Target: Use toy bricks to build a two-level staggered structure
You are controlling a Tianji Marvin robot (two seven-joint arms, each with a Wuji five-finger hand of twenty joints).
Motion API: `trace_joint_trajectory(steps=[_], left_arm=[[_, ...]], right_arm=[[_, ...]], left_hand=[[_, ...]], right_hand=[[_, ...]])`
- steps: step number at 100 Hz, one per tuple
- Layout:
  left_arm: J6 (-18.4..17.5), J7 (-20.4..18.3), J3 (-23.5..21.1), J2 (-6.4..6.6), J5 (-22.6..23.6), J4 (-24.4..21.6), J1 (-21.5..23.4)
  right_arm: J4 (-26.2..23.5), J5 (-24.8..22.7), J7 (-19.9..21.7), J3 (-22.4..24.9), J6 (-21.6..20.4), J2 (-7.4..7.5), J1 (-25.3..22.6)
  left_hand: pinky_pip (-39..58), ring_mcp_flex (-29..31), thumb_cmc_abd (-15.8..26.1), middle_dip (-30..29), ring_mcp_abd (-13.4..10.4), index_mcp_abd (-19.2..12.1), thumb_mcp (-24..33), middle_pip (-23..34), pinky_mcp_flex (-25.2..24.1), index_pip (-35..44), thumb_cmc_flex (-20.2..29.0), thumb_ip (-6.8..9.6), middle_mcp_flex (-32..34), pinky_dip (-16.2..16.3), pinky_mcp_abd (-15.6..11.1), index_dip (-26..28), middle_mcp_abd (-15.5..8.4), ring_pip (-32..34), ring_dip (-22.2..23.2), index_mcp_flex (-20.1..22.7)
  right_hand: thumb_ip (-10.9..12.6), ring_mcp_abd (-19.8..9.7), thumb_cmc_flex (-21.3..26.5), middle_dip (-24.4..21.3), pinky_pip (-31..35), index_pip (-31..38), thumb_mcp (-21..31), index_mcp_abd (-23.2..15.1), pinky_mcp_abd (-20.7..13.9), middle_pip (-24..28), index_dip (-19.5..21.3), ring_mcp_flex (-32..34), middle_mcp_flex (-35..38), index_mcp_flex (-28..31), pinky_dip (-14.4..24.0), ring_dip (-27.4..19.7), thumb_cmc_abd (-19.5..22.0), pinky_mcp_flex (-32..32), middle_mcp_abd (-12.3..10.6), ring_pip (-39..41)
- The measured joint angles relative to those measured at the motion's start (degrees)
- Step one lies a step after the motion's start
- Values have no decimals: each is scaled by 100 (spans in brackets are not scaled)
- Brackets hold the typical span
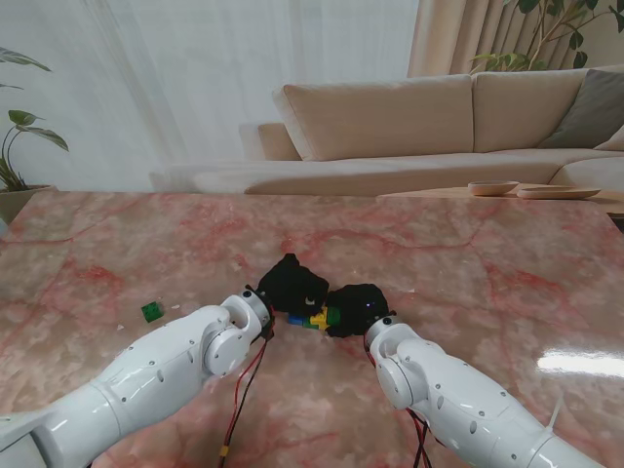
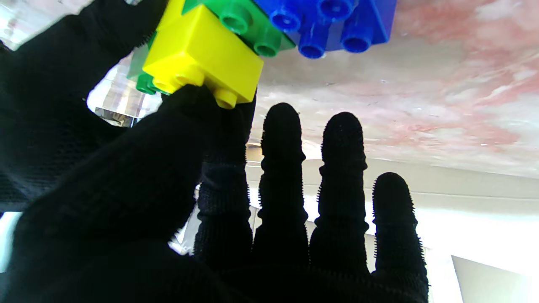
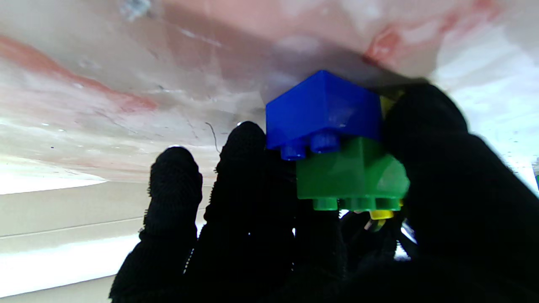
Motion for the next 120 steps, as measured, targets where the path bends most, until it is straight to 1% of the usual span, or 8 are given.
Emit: trace_joint_trajectory(steps=[20, 45, 59, 62, 67, 76, 105, 120], left_arm=[[-97, 13, 104, 5, 135, 30, -98], [-87, 184, 274, 20, 309, 66, -192], [-67, 328, 370, 9, 390, 134, -247], [-51, 353, 394, 2, 394, 157, -264], [-37, 371, 428, -10, 397, 200, -293], [-32, 404, 483, -44, 411, 280, -338], [-100, 438, 658, -80, 411, 407, -482], [-131, 376, 692, -77, 430, 411, -532]], right_arm=[[0, -1, -3, 0, 1, 0, -1], [-17, -1, 36, 17, 4, 0, -8], [-21, -1, 43, 18, 4, 1, -8], [-22, -1, 45, 18, 4, 1, -8], [-25, -1, 47, 18, 4, 2, -9], [-29, -1, 50, 22, 4, 2, -13], [-29, 18, 50, 28, 2, 1, -17], [-30, 19, 50, 36, 2, 0, -23]], left_hand=[[51, 141, -130, -69, 0, 5, 6, 3, 18, -1, 14, 3, 198, 0, 0, -335, 7, 25, 6, 250], [128, 141, -181, -139, 82, 43, 6, 4, 19, -76, 2, -12, 198, 0, 0, -632, 131, 94, 61, 474], [186, 141, -133, -139, 83, 65, 6, 59, 19, -182, -5, -19, 198, 8, 0, -640, 131, 100, 75, 507], [187, 141, -122, -139, 83, 61, 7, 65, 19, -182, -6, -100, 198, 9, 0, -640, 131, 120, 83, 507], [188, 141, -69, -139, 83, 84, -2, 69, 19, -318, 1, -52, 198, 12, 0, -661, 131, 158, 96, 507], [189, 141, -47, -139, 83, 85, -7, 123, 19, -332, -9, -93, 198, 53, 0, -665, 129, 159, 99, 507], [192, 141, 0, -147, 83, 85, 12, 129, 20, -257, -96, -100, 198, 54, 0, -639, 116, 160, 101, 507], [192, 141, 6, -206, 83, 85, 12, 129, 21, -267, -100, -157, 198, 55, 0, -644, 112, 160, 101, 507]], right_hand=[[0, 0, 0, 1, 0, 1, 0, 1, 0, 1, 0, 0, 0, -2, 0, 44, 0, -1, 0, 0], [0, 0, 0, 3, 0, 1, 0, 0, 0, 1, 0, 0, -4, -12, 0, 45, 0, -1, 0, 0], [0, 0, 2, 3, 0, 1, 0, 2, 0, 1, 0, 0, -4, -17, 0, 45, 0, -1, 0, 0], [0, 0, 2, 3, 0, 1, 0, 2, 0, 1, 0, 0, -4, -18, 0, 45, 0, -1, 0, 0], [0, 0, 2, 4, 0, 1, 0, 2, 0, 1, 0, 0, -5, -19, 0, 45, 0, -1, 0, 0], [0, 0, 4, 7, 0, 1, 0, 3, 0, 1, 0, -1, -11, -31, 0, 45, 0, -1, 0, 0], [0, 0, 7, 25, 0, 1, 0, 3, 0, 1, 0, -1, -14, -33, 0, 45, 0, -2, 0, 0], [0, 0, 8, 33, 0, 0, 1, 3, 0, 1, 0, -1, -14, -34, 0, 45, 0, -2, 0, 0]])
